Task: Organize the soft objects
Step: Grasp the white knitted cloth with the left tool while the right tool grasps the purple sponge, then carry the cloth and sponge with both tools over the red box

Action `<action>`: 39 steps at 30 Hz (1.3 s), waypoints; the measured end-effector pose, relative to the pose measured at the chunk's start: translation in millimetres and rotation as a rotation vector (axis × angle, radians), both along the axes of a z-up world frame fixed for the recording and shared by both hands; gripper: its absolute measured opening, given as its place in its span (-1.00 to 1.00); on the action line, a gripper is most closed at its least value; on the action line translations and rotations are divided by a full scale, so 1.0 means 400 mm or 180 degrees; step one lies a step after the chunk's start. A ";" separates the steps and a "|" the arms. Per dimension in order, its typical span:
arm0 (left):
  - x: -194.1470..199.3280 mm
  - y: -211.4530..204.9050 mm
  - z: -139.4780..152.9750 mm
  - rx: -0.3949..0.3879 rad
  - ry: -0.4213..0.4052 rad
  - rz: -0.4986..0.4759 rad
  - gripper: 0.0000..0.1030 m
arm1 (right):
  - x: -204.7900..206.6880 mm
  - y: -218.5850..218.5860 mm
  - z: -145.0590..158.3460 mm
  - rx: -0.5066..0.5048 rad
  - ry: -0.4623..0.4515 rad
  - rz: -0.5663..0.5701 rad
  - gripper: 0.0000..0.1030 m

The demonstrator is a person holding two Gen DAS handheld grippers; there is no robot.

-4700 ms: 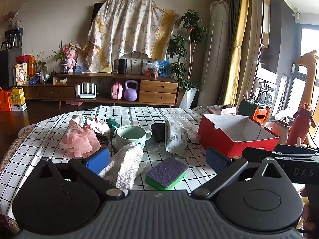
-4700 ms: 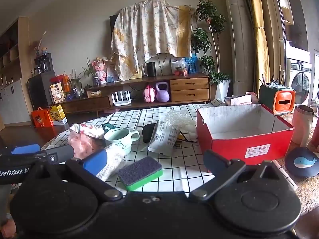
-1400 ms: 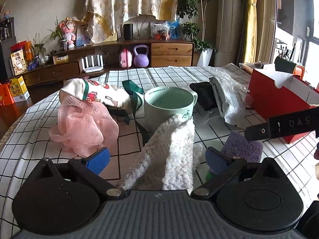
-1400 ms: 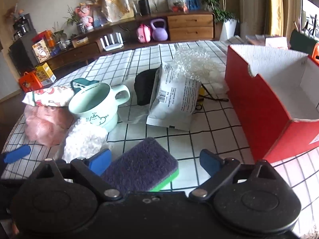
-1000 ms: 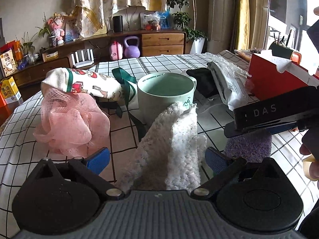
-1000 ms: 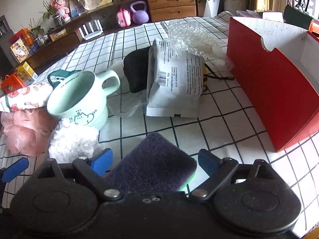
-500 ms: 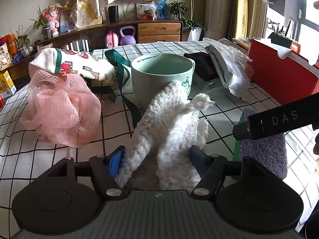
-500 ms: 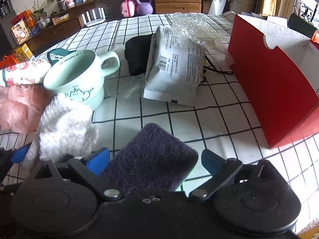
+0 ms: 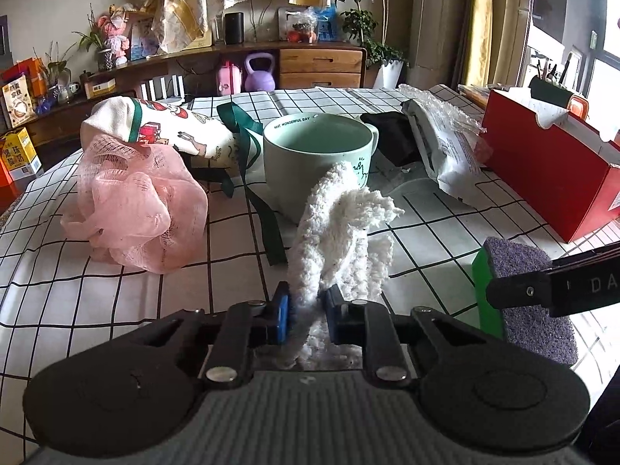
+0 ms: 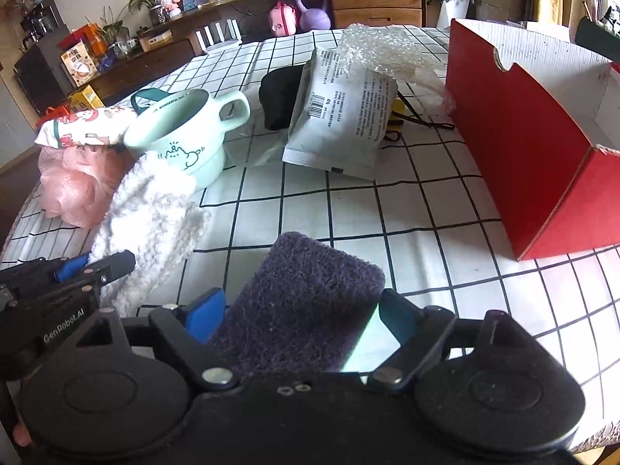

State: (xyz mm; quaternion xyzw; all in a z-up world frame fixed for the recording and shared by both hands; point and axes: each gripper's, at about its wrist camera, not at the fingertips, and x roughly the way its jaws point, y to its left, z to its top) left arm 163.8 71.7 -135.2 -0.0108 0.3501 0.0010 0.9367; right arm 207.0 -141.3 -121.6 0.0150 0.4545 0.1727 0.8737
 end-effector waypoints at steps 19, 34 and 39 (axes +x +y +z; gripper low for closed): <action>-0.069 -0.080 0.130 -0.0189 -0.0101 -0.0053 -0.82 | -0.068 -0.182 0.193 0.0512 -0.0354 0.0081 0.65; 0.015 -0.249 0.307 -0.0413 -0.0230 -0.0458 -0.82 | 0.038 -0.394 0.332 0.0326 -0.0756 -0.0139 0.65; 0.084 -0.335 0.352 -0.0423 -0.0237 -0.0638 -0.82 | 0.102 -0.468 0.336 0.0267 -0.0770 -0.0280 0.65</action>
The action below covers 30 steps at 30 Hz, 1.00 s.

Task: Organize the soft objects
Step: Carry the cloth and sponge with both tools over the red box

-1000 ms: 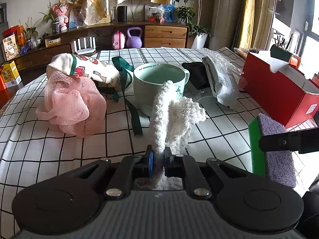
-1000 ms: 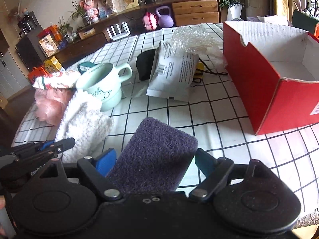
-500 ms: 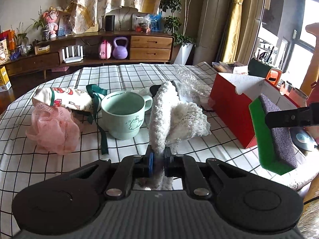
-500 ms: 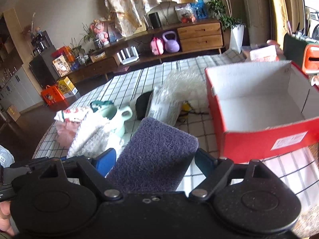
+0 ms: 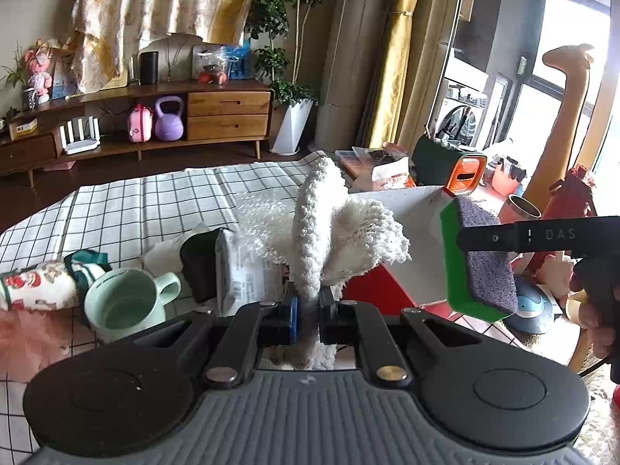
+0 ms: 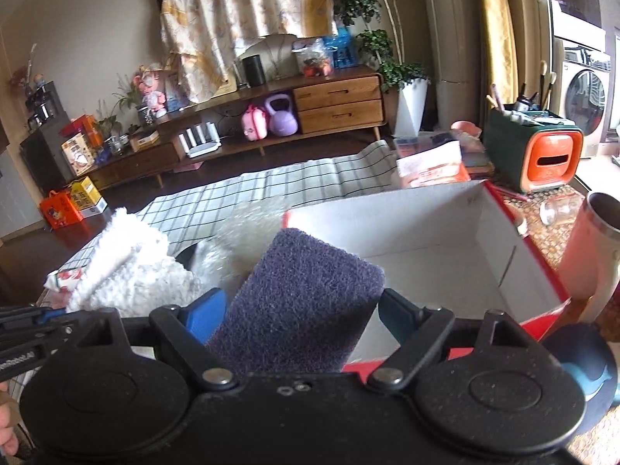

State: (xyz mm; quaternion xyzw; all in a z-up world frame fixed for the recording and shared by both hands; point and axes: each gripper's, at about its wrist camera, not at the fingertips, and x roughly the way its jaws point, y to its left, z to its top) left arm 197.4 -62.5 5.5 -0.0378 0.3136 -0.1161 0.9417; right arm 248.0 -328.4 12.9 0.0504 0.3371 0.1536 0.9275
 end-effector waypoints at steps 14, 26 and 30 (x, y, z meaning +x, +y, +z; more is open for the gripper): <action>0.230 -0.241 0.054 -0.0050 0.0022 -0.0407 -0.82 | 0.167 -0.166 -0.061 -0.0305 -0.0013 -0.0349 0.65; 0.460 -0.379 -0.122 -0.0177 0.0699 -0.0442 -0.82 | 0.268 -0.151 -0.193 -0.0809 0.0365 0.0097 0.65; 0.498 -0.409 -0.173 -0.0205 0.0860 -0.0518 -0.82 | 0.282 -0.141 -0.228 -0.0954 0.0490 0.0205 0.65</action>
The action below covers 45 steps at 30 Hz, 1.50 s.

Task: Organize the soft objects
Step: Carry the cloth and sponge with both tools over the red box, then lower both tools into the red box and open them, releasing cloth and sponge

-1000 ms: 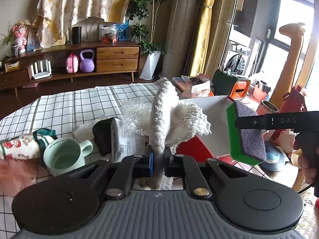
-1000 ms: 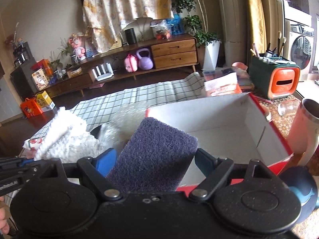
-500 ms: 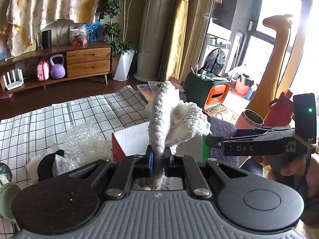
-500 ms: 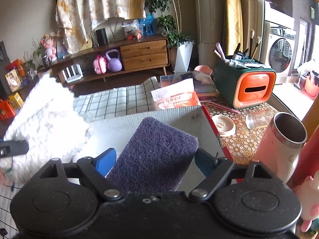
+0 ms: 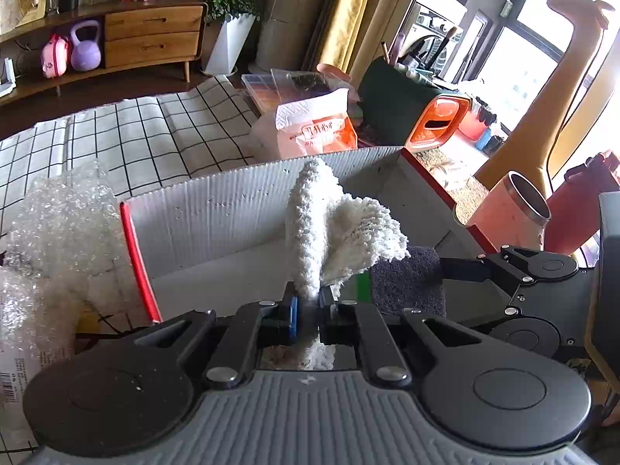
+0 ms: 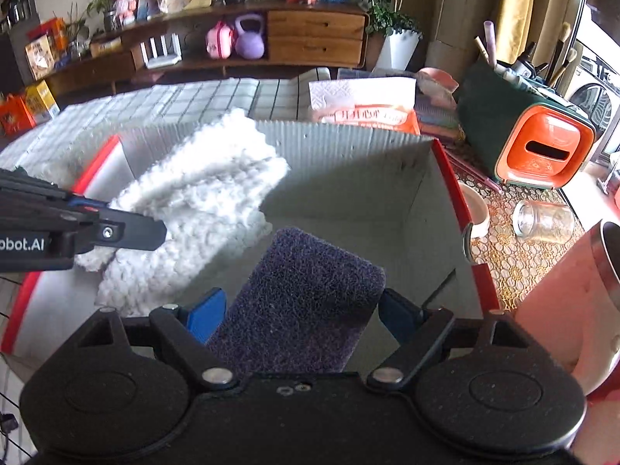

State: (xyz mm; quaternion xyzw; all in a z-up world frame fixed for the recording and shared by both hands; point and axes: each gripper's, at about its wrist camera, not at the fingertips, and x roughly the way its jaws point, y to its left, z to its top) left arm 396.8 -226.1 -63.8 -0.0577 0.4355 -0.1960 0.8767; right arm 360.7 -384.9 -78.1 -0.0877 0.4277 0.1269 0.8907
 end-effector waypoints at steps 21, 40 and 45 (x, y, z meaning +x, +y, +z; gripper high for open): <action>0.066 -0.056 -0.114 0.0225 0.0573 -0.0161 -0.80 | 0.022 0.019 -0.021 -0.0339 0.0123 0.0236 0.86; -0.005 -0.041 -0.021 0.0160 0.0228 -0.0219 0.20 | -0.080 -0.029 0.073 -0.0023 -0.0104 0.0205 0.93; -0.055 -0.018 0.026 0.0121 0.0084 -0.0236 0.24 | -0.125 -0.032 0.104 0.0161 -0.0154 0.0204 0.99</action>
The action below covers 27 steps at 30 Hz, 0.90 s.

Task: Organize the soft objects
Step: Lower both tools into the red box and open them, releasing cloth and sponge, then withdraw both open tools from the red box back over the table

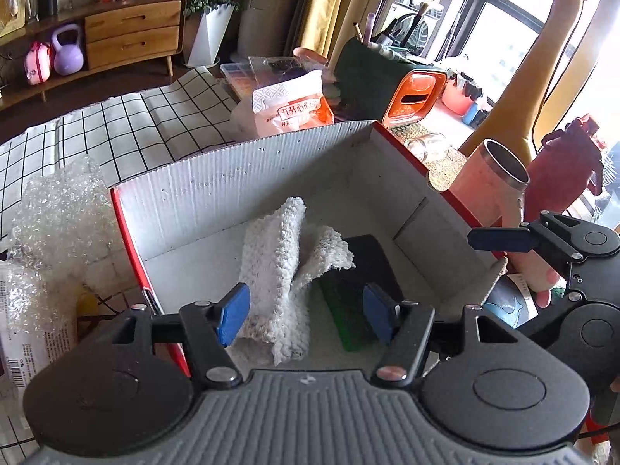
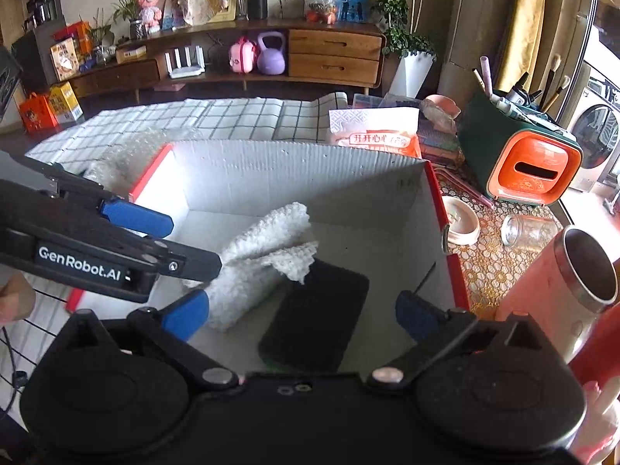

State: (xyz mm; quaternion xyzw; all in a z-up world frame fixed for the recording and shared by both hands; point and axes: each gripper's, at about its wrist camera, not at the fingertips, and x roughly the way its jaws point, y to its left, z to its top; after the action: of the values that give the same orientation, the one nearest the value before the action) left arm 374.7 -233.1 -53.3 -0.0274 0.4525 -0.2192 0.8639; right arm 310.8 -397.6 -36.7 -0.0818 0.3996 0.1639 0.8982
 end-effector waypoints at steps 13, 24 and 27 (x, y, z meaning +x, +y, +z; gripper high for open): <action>-0.170 0.105 0.135 -0.0088 -0.0404 0.0025 0.46 | -0.153 0.037 0.096 0.0529 -0.0309 -0.0146 1.00; -0.323 0.266 0.204 -0.0073 -0.0631 0.0198 0.86 | -0.268 0.146 0.140 0.0816 -0.0404 0.0026 1.00; -0.361 0.316 0.212 -0.0084 -0.0682 0.0260 0.90 | -0.297 0.184 0.151 0.0843 -0.0439 0.0105 1.00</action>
State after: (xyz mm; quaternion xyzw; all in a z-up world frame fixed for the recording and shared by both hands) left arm 230.5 -106.7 31.4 -0.0335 0.3532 -0.1915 0.9151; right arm 192.0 -323.8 23.7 0.0198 0.3104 0.2239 0.9236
